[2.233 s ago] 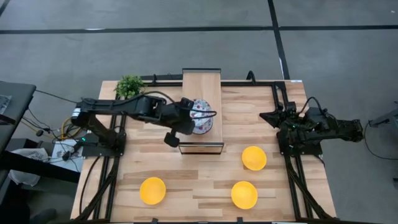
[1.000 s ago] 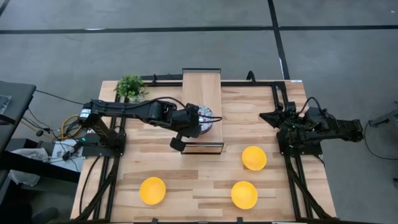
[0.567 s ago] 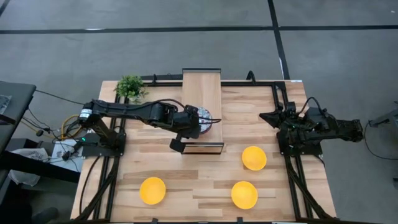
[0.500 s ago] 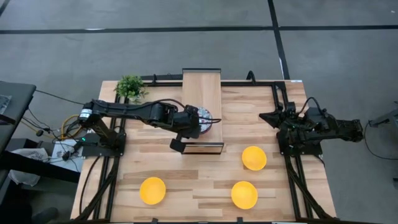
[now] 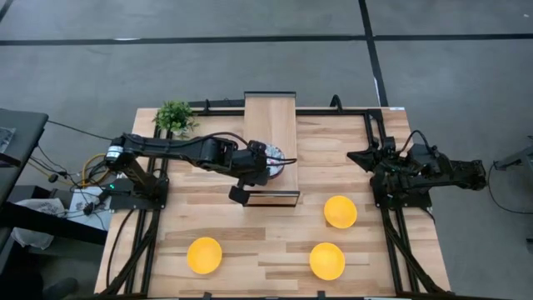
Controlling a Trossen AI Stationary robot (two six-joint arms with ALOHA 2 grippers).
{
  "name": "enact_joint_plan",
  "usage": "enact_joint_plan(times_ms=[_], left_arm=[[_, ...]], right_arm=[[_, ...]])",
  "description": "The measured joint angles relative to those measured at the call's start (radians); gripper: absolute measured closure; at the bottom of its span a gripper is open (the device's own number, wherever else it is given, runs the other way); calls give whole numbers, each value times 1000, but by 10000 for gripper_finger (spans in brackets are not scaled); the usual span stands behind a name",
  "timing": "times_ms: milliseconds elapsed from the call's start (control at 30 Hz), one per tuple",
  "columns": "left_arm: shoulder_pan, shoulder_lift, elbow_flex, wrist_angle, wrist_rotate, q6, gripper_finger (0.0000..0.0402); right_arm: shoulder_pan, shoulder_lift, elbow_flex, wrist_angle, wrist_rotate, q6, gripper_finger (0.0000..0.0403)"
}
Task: Pick & Place Mini bowls
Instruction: Stack the white patterned bowl on the white patterned bowls on the shelf
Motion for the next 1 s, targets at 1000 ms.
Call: enact_joint_plan(times_ms=[1000], left_arm=[[-49,-141,0,72,-29,-11,257]], right_arm=[[0,0,0,0,0,1,403]])
